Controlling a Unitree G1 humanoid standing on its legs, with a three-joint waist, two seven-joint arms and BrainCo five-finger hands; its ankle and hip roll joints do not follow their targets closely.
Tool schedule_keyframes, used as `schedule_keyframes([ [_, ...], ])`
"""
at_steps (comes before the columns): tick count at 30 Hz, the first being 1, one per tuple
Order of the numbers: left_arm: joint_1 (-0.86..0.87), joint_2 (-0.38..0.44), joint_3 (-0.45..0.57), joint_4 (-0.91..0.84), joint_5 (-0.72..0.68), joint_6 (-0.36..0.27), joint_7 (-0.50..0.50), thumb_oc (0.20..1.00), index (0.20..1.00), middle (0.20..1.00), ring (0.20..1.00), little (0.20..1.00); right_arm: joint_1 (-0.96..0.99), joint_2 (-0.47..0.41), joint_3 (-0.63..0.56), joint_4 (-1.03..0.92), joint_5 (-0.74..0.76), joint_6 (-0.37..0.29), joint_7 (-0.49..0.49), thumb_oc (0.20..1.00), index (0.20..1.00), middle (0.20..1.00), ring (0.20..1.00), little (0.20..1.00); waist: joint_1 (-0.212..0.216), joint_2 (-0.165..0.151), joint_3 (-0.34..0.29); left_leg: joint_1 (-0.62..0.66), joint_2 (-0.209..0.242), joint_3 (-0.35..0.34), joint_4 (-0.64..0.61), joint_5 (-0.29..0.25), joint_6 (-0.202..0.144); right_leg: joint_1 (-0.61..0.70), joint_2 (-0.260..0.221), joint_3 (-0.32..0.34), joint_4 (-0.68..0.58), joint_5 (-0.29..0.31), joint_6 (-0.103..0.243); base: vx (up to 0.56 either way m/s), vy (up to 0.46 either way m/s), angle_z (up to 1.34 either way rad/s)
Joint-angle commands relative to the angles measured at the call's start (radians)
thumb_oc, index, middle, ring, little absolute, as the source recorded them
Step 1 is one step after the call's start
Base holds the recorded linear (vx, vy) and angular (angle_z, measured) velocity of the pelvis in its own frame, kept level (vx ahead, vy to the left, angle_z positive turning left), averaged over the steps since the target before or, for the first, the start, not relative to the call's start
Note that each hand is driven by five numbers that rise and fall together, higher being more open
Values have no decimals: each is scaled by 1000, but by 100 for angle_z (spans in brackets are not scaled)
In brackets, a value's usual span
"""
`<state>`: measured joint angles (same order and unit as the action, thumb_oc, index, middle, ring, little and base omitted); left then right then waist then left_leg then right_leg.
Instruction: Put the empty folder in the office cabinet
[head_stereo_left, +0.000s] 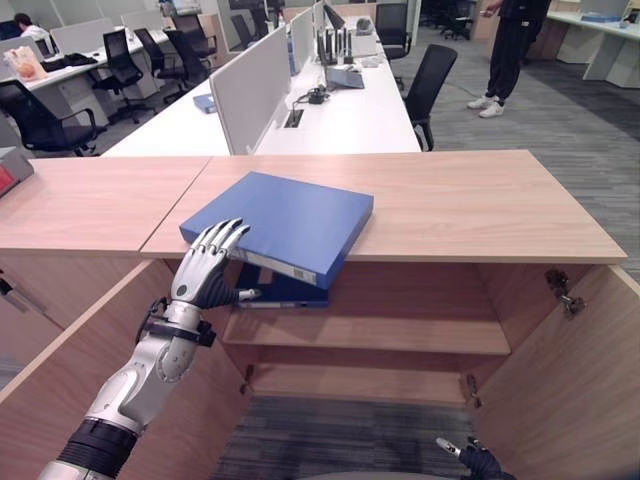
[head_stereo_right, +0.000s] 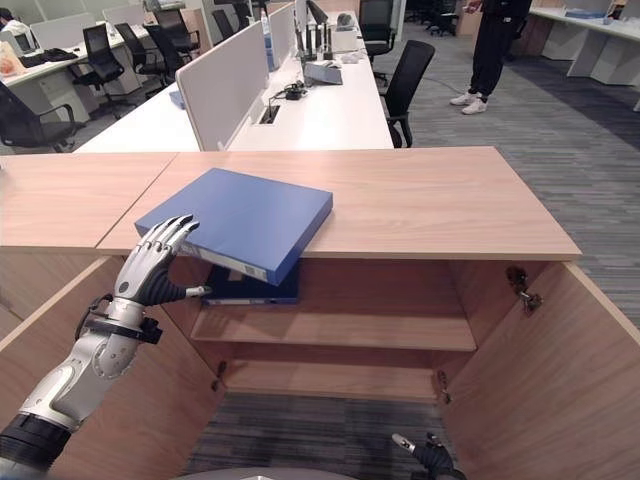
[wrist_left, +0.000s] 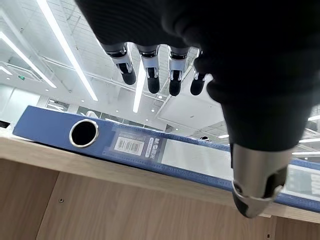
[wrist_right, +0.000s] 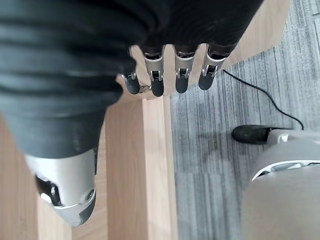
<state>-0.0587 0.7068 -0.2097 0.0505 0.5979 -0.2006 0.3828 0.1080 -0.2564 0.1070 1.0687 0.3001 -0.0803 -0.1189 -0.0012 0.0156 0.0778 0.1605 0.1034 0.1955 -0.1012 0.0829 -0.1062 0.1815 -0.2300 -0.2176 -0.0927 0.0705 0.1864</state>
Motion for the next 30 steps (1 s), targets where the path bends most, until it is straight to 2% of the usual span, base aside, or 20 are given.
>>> schedule_keyframes([
  [1, -174, 21, -10, 31, 19, 3, 24, 1000, 1000, 1000, 1000, 1000, -88, 21, -9, 36, 54, -28, -10, 1000, 1000, 1000, 1000, 1000, 2, -21, 60, 66, -20, -14, 14, -161, 0, -39, 2, 20, 53, -62, 29, -17, -4, -12],
  [7, -234, 90, -48, 27, 126, 21, 27, 1000, 1000, 1000, 1000, 1000, -89, 17, 7, 78, 27, -20, -1, 1000, 1000, 1000, 1000, 1000, -4, -17, 61, 72, -17, -3, 14, -163, -1, -43, 7, 32, 51, -60, 31, -5, 2, -13],
  [15, -311, 141, -102, 9, 208, 27, 24, 1000, 1000, 1000, 1000, 1000, -86, 10, -4, 115, 35, -12, 4, 1000, 1000, 1000, 1000, 1000, -12, -11, 57, 73, -18, -9, 14, -164, -3, -35, 5, 29, 48, -67, 32, 3, 0, -3],
  [23, -345, 138, -139, 19, 222, 30, 17, 1000, 1000, 1000, 1000, 1000, -92, 7, -18, 126, 53, -11, 2, 1000, 1000, 1000, 1000, 1000, -17, -5, 55, 76, -21, -12, 14, -165, -1, -30, 3, 25, 51, -71, 31, 6, 1, 1],
  [30, -324, 103, -147, 53, 202, 33, 4, 1000, 1000, 1000, 1000, 1000, -102, 8, -23, 121, 52, -11, -7, 1000, 1000, 1000, 1000, 1000, -21, -4, 61, 70, -19, 0, 14, -163, 0, -45, 6, 33, 51, -65, 32, 0, 0, 0],
])
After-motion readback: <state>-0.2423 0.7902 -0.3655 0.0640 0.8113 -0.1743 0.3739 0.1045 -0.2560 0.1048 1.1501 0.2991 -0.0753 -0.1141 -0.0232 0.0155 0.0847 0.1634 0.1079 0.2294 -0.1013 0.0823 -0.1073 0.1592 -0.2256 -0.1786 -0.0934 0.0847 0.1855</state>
